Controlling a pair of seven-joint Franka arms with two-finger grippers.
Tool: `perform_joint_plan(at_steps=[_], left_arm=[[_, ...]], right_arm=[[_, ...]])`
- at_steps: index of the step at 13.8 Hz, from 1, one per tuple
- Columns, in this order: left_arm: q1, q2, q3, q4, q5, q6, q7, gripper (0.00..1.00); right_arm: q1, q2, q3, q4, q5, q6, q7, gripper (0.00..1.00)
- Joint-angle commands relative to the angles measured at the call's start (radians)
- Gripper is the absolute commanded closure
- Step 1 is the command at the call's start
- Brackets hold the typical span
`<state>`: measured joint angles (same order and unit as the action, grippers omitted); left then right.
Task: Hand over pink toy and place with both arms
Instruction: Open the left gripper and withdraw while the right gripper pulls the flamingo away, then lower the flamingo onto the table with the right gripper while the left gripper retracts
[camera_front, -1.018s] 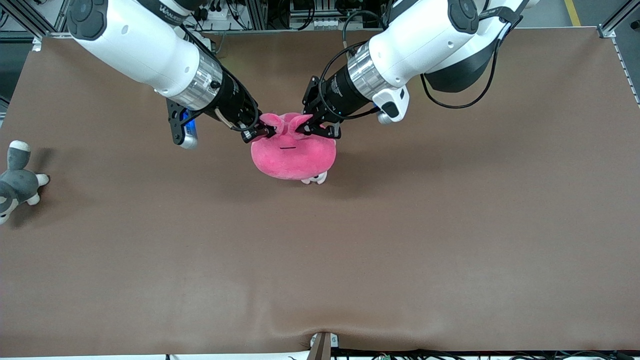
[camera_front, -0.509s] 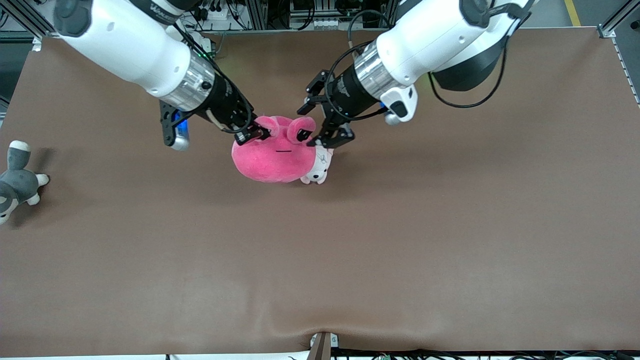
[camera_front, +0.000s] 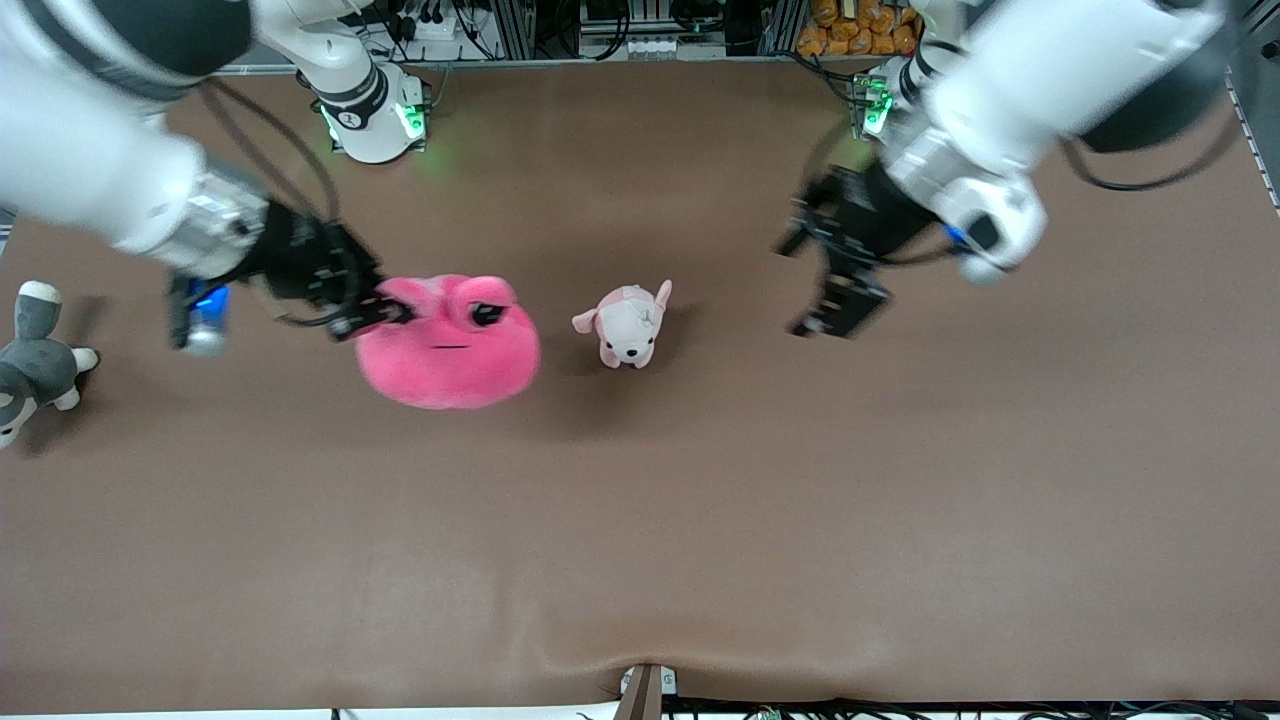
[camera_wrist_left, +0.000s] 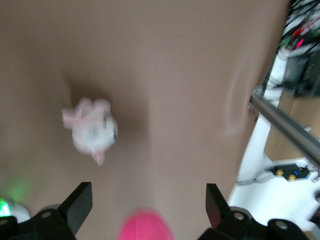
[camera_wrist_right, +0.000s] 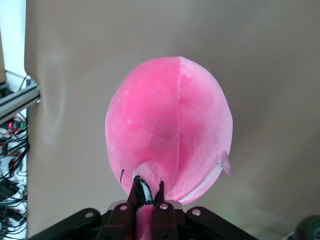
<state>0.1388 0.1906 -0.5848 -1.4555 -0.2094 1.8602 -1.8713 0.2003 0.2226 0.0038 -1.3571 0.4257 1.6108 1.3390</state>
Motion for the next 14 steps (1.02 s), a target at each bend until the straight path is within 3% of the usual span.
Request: perform_joint_plan(at_steps=[1,5,7,9,14], left_arm=[[0.108,-0.006,-0.010,-0.011,0.075,-0.065,0.244,0.00],[0.237,0.003,-0.007,-0.009,0.153,-0.238,0.837,0.00],[0.313,0.007,-0.006,-0.008,0.206,-0.253,1.102,0.00],[0.326,0.000,-0.006,-0.005,0.318,-0.266,1.330,0.00],[0.328,-0.016,-0.004,0.032,0.396,-0.303,1.526,0.00]], right_arm=[[-0.149,0.020,0.015,-0.002,0.027,-0.086,-0.194,1.00],[-0.310,0.095,0.015,-0.051,0.025,-0.149,-0.369,1.00],[-0.364,0.122,0.013,-0.101,0.024,-0.149,-0.450,1.00],[-0.399,0.153,0.013,-0.135,0.024,-0.141,-0.494,1.00],[-0.458,0.189,0.015,-0.215,0.024,-0.121,-0.501,1.00]])
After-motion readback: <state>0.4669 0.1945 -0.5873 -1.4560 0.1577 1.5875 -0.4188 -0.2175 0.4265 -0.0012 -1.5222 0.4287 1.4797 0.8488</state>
